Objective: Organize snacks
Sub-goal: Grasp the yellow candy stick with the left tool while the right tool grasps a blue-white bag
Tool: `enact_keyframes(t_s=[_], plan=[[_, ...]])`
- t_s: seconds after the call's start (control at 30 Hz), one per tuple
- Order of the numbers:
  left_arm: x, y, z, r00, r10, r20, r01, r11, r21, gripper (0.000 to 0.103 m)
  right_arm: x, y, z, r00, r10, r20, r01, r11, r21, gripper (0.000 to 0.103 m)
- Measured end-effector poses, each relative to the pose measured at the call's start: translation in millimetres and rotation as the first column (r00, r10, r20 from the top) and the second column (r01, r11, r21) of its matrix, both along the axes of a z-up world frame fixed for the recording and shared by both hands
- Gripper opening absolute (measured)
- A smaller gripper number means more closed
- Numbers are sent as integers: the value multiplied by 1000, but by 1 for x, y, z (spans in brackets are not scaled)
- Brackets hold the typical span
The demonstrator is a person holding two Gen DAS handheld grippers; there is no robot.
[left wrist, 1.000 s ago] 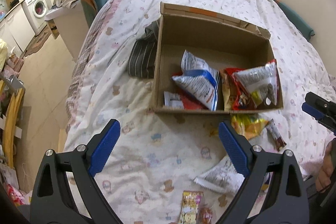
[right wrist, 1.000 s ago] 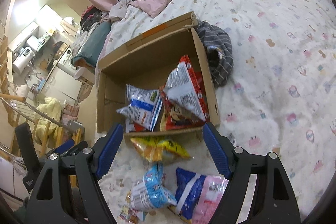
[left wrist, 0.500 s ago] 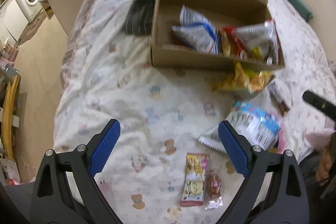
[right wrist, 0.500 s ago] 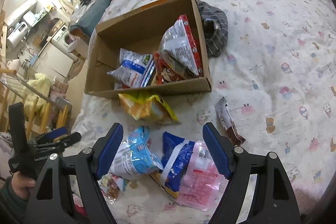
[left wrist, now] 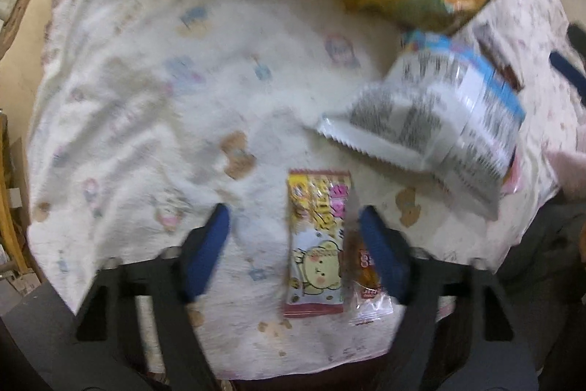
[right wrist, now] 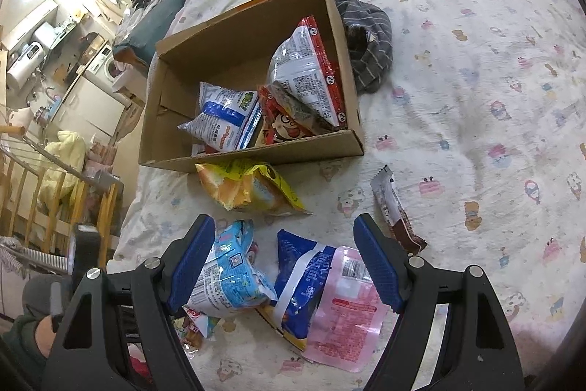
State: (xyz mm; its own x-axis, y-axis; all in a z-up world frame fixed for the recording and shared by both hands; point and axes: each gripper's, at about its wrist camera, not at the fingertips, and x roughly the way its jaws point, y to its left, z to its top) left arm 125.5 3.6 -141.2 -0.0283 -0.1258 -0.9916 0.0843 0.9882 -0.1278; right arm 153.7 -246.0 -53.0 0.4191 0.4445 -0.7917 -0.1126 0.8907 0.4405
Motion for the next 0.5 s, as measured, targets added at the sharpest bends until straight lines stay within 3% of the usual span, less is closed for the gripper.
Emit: enact_keyframes(t_s=[0.07, 0.1, 0.17, 0.2, 0.33, 0.37, 0.43, 0.5], plan=[[-3, -5, -6, 1000, -16, -7, 16, 1000, 26, 62, 1, 3, 0, 1000, 5, 1, -5, 1000, -5, 81], [-4, -8, -8, 999, -29, -12, 30, 999, 38, 56, 1, 4, 0, 1000, 9, 0, -8, 1000, -7, 81], [-6, -12, -10, 999, -48, -19, 49, 997, 54, 41, 1, 7, -1, 1000, 16, -4, -16, 1000, -5, 81], [-7, -12, -8, 999, -53, -11, 53, 997, 57, 25, 1, 8, -1, 1000, 20, -7, -20, 1000, -1, 81], [1, -4, 9, 998, -1, 63, -2, 999, 45, 23, 2, 26, -5, 994, 103, -44, -101, 994, 45, 82], [2, -1, 14, 996, 7, 86, -12, 999, 51, 22, 1, 35, -5, 990, 133, -38, -132, 991, 28, 84], [5, 7, 26, 991, 45, 129, -51, 998, 43, 22, -1, 50, -6, 983, 181, -35, -181, 983, 5, 100], [7, 17, 36, 982, 87, 167, -95, 995, 40, 22, -3, 66, -11, 970, 240, -48, -241, 970, -22, 102]])
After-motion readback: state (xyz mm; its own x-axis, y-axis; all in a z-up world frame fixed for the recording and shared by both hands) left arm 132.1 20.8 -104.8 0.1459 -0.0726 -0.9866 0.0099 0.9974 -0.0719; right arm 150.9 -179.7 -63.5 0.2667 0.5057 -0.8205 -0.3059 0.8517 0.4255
